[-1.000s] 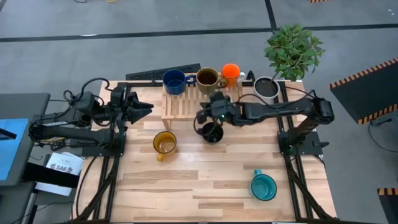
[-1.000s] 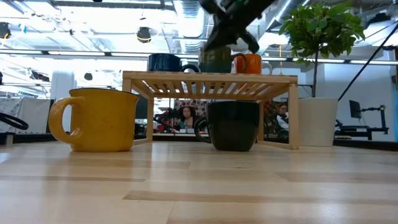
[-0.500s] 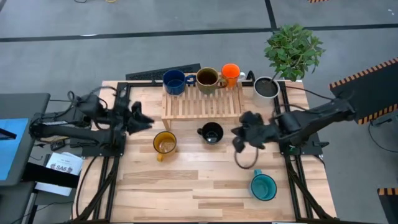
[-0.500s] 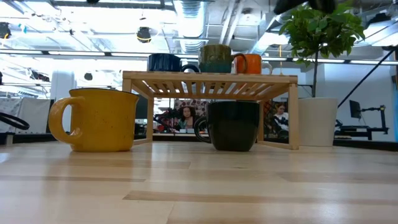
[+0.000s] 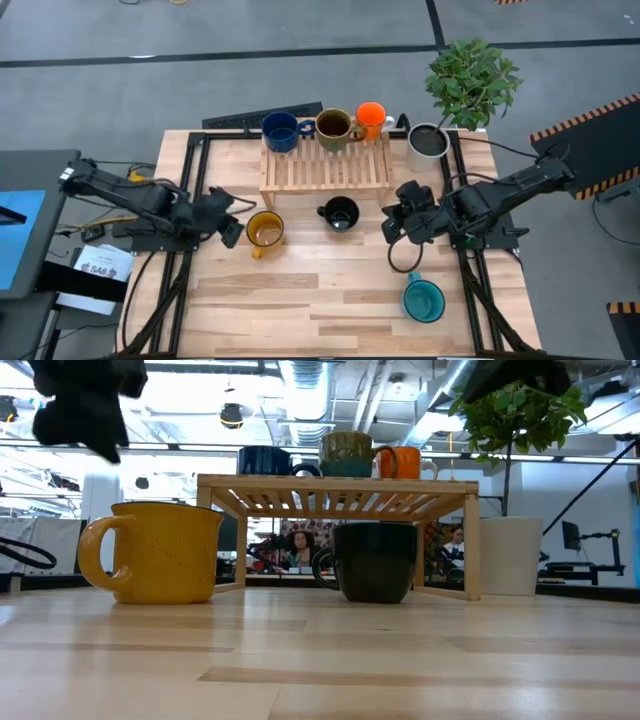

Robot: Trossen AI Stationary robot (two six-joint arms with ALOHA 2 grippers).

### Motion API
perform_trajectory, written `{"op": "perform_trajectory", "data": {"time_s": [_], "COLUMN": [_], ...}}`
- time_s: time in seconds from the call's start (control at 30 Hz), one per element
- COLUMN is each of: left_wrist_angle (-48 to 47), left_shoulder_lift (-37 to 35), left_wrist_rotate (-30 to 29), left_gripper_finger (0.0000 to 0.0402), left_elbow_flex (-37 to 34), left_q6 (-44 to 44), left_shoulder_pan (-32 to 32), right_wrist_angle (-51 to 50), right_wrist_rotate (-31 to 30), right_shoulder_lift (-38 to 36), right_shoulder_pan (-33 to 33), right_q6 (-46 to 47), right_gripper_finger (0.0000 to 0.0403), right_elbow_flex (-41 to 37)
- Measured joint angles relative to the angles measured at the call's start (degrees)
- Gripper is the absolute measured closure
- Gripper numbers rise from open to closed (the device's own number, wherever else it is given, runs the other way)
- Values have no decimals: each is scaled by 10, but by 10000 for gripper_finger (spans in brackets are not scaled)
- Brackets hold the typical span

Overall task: Place coffee mugs
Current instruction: Put the yellow mug on the shelf

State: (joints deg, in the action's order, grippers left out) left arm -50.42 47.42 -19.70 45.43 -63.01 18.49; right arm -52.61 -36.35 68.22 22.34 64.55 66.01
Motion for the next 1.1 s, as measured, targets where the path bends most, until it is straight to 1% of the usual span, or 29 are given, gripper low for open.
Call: {"op": "perform_trajectory", "data": {"time_s": [0.1,0.3,0.5,0.7,0.9,1.0,1.1], "left_wrist_angle": [-14,-12,-8,13,17,25,34], "left_shoulder_lift": [39,116,177,203,220,230,235], "left_wrist_rotate": [-1,13,26,37,63,76,87], "left_gripper_finger": [270,269,256,250,251,262,295], "left_elbow_flex": [0,0,0,0,0,0,1], "left_q6": [-30,-43,-56,-58,-61,-60,-59], "left_shoulder_pan": [-5,-27,-45,-59,-78,-83,-84], "right_wrist_angle": [1,2,-1,-3,-3,-4,-4], "right_wrist_rotate": [2,2,2,3,3,3,4], "right_shoulder_lift": [5,4,4,4,4,4,4], "right_shoulder_pan": [-4,-11,-11,-11,-11,-11,-11], "right_q6": [0,-3,-5,-7,-16,-16,-16], "right_gripper_finger": [384,373,385,371,386,381,371], "right_elbow_flex": [-1,0,0,0,0,0,0]}}
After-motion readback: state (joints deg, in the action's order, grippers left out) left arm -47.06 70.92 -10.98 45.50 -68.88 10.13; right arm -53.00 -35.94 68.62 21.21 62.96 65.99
